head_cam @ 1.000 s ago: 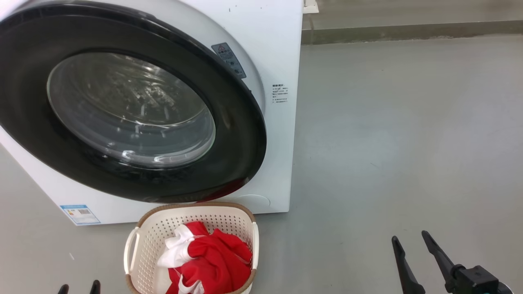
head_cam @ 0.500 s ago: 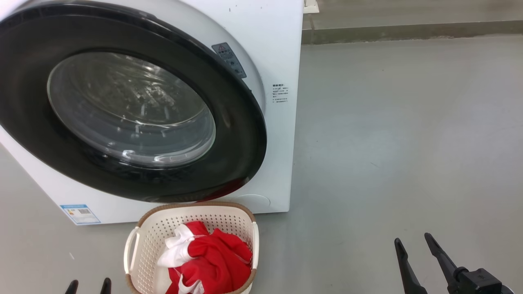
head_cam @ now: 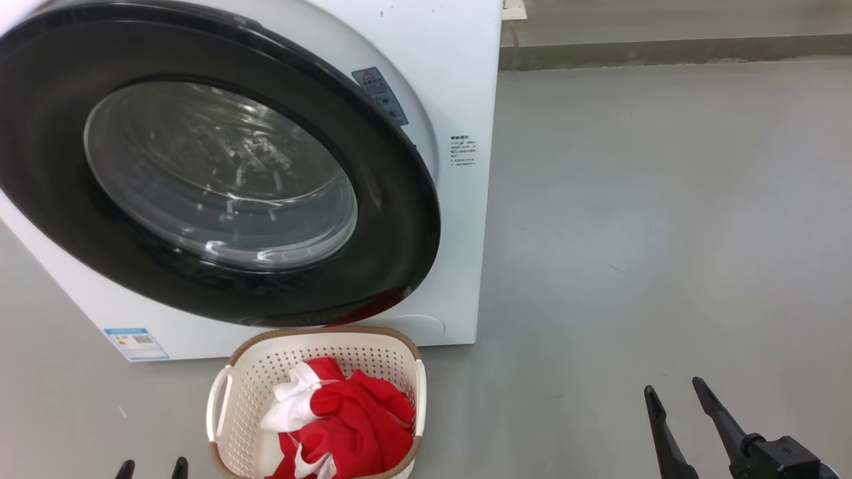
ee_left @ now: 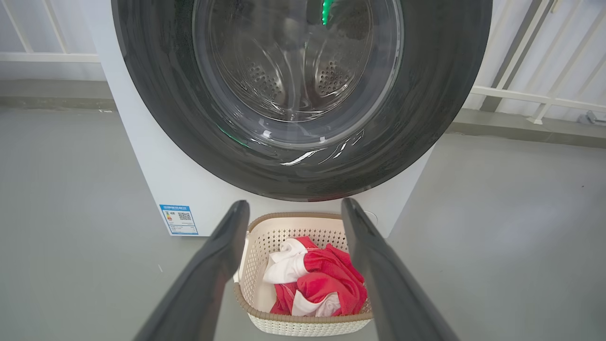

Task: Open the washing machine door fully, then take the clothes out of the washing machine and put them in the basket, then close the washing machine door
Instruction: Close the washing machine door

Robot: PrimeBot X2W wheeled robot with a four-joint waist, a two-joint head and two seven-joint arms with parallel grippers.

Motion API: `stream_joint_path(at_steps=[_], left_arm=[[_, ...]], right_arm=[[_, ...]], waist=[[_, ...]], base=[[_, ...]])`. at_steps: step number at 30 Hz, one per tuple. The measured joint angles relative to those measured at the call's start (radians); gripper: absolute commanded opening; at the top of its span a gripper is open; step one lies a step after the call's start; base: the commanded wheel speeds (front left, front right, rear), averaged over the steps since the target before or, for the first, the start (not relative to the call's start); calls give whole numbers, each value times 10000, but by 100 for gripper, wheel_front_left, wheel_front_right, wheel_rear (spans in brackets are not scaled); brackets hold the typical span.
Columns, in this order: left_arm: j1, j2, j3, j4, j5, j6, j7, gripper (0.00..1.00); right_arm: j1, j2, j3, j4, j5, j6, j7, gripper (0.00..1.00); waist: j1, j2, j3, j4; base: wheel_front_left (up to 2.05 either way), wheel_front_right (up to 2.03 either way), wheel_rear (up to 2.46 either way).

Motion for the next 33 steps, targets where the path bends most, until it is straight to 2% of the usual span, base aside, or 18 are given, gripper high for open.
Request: stream_joint_path(at_steps=[1, 2, 9, 16, 25, 33], left_arm=[[-1, 0, -13, -13, 0, 0, 0, 100], [-3, 0, -35, -19, -2, 0, 0, 100], [-55, -102, -121, -4, -17, 0, 0, 100], [-96, -224, -236, -17, -17, 0, 0, 100], [-438, -307, -656, -73, -12, 0, 0, 100], [-1300, -537, -922, -111, -19, 0, 0, 100]], right_arm=[[-1, 0, 15, -10, 50, 0, 0, 26], [-4, -2, 50, -21, 100, 0, 0, 0], [-212, 2, 405, -67, 142, 0, 0, 0], [-1342, -19, 947, 15, 165, 0, 0, 0], [-2638, -65, 1457, 637, 424, 0, 0, 0], [-4231, -188, 1985, 1517, 445, 0, 0, 0]], waist=[[0, 0, 7, 23], [0, 0, 17, 51], [0, 0, 107, 384], [0, 0, 178, 912], [0, 0, 309, 1695], [0, 0, 944, 2207]], base=[[0, 0, 0], [0, 0, 0], [0, 0, 0], [0, 0, 0], [0, 0, 0], [0, 0, 0]])
